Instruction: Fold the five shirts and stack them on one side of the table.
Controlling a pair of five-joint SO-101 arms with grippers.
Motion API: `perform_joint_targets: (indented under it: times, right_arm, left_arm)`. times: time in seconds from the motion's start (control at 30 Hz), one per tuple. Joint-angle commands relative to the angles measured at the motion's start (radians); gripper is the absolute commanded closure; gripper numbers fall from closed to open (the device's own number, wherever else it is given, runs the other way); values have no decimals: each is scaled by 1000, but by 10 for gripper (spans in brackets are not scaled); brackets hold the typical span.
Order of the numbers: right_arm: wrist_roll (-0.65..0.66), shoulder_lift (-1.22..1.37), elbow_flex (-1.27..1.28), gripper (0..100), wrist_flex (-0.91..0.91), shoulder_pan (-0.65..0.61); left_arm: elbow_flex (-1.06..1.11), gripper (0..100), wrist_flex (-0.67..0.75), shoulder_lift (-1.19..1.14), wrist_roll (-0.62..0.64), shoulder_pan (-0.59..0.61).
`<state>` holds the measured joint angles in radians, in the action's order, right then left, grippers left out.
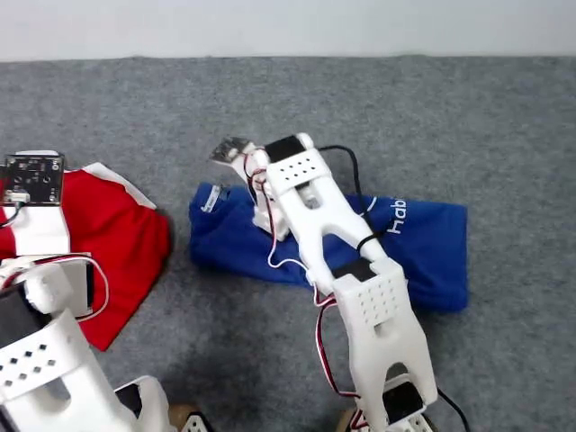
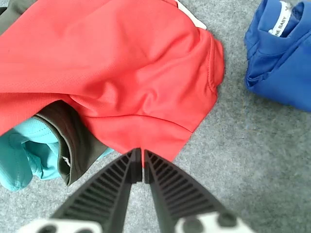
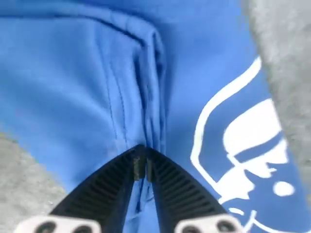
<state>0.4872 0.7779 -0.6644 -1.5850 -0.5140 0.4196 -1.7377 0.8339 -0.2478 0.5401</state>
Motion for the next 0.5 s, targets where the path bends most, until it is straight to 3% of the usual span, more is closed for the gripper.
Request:
perform_joint_targets:
  times: [0.0,0.2,0.47]
  right_arm:
    - [9,-53,-175,989,-102,-38]
    - [9,-70,-388,989,-208,-62]
    - [-143,-220,-238,987,-214,136]
  left_arm:
    - [1,986,0,15,0,0]
    - [1,986,0,17,0,2]
    - [-4,986,-5,17,-2,2]
